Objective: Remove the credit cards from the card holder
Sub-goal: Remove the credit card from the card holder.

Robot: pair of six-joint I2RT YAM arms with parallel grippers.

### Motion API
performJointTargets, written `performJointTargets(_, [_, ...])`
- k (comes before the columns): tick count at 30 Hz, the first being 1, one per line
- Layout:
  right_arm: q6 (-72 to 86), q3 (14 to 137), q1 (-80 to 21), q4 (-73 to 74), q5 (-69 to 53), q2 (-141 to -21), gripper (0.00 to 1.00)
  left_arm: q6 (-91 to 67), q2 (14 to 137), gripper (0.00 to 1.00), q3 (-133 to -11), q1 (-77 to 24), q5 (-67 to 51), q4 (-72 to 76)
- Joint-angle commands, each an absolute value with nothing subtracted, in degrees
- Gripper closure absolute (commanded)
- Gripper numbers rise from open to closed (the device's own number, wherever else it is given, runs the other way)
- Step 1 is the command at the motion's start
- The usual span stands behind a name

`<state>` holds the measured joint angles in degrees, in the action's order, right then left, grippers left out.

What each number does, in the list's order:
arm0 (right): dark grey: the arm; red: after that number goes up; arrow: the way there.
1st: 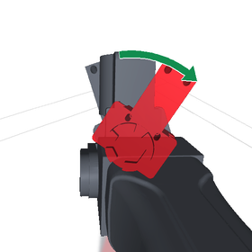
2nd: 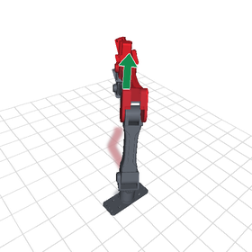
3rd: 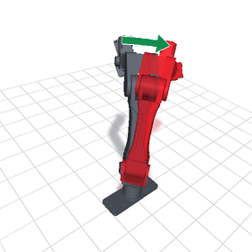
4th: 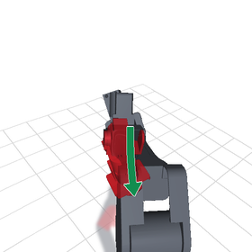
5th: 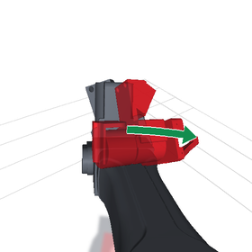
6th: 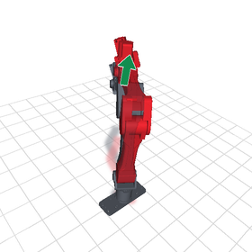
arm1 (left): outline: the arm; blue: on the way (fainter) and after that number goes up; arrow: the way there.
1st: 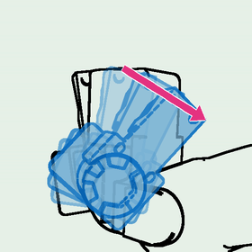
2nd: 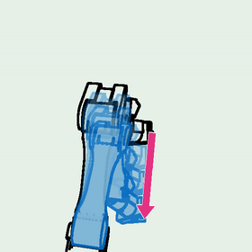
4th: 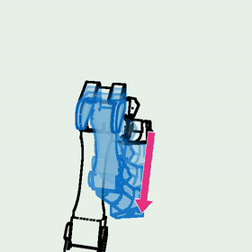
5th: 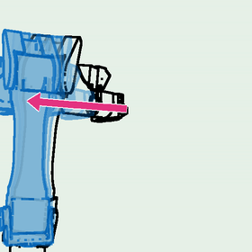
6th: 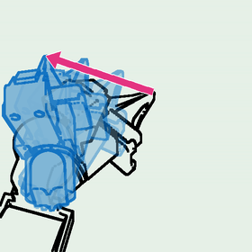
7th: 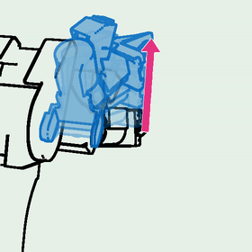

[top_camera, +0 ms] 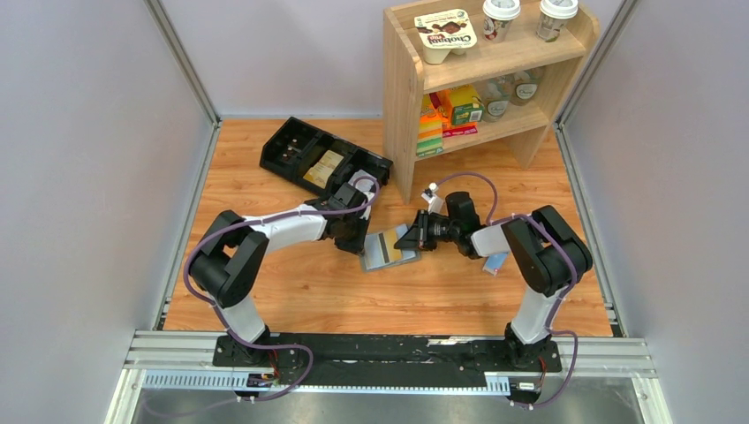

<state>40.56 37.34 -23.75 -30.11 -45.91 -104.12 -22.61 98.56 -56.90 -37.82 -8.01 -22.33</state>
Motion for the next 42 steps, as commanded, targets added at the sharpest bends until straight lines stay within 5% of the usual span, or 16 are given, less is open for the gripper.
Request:
performJointTargets(1, [34.20,38.41,-23.29,-20.58,-41.84,-99.67,1.00,-20.83,98.18,0.89,-54.23,-38.06,-4.31,-22.59])
performJointTargets(17, [30.59,39.11,-22.59,-8.10,-33.41,-91.07,1.00,-20.92,94.31,0.80,-53.35,-38.06,-2.29,-21.36])
performJointTargets(25, [22.69,42.80,-25.92,-0.27,-26.56,-83.42,1.00,-24.78,87.29,0.52,-56.68,-37.36,-1.50,-24.25])
performJointTargets(32, [13.37,45.70,-37.95,5.36,-7.51,-75.16,1.00,-33.74,79.72,0.29,-60.29,-32.44,-1.67,-29.96])
performJointTargets(42, [-4.11,47.46,-57.20,0.53,21.86,-72.33,1.00,-54.30,71.72,0.26,-60.47,-25.66,-13.00,-26.91])
